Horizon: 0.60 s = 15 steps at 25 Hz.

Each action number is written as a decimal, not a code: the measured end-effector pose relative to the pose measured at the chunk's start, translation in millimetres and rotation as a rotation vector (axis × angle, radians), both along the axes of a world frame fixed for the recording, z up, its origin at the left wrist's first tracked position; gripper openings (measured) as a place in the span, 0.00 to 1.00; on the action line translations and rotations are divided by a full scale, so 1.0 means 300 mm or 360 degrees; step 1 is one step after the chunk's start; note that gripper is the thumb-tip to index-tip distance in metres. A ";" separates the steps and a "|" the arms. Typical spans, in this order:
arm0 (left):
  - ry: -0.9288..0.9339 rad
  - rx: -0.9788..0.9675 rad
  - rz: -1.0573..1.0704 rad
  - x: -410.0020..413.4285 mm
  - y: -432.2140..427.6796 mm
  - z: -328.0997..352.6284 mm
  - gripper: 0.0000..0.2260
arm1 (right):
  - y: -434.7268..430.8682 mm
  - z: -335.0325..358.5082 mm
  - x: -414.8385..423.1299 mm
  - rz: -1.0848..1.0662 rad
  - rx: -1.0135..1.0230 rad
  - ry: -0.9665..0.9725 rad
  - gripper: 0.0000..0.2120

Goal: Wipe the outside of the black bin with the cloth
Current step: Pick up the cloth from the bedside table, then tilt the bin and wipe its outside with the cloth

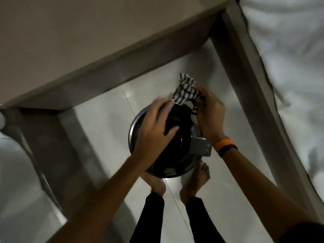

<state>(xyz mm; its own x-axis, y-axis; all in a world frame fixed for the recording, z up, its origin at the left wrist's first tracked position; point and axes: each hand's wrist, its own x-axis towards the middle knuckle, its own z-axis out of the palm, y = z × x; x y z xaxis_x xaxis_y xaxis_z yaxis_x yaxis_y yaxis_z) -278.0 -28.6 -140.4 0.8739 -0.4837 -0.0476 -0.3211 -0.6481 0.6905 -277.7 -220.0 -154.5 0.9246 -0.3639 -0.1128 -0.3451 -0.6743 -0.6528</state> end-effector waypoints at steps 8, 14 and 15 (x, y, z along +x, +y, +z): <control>-0.0144 0.1394 -0.0607 -0.521 -0.079 -0.221 0.37 | -0.084 -0.024 -0.477 -0.0409 0.0585 0.0039 0.19; 0.0026 0.1106 -0.0206 -0.385 -0.165 -0.192 0.54 | -0.114 -0.058 -0.607 -0.0881 0.1135 -0.0267 0.18; 0.0139 0.1016 -0.0119 -0.343 -0.160 -0.171 0.58 | -0.111 -0.072 -0.610 -0.0953 0.1199 -0.0294 0.17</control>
<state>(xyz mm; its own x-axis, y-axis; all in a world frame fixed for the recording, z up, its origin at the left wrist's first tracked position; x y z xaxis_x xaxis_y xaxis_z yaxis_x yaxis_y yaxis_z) -380.8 -76.6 -191.6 0.8188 -0.3964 -0.4153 -0.3415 -0.9178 0.2026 -460.7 -253.2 -176.2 0.6372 -0.6706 -0.3799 -0.3433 0.1943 -0.9189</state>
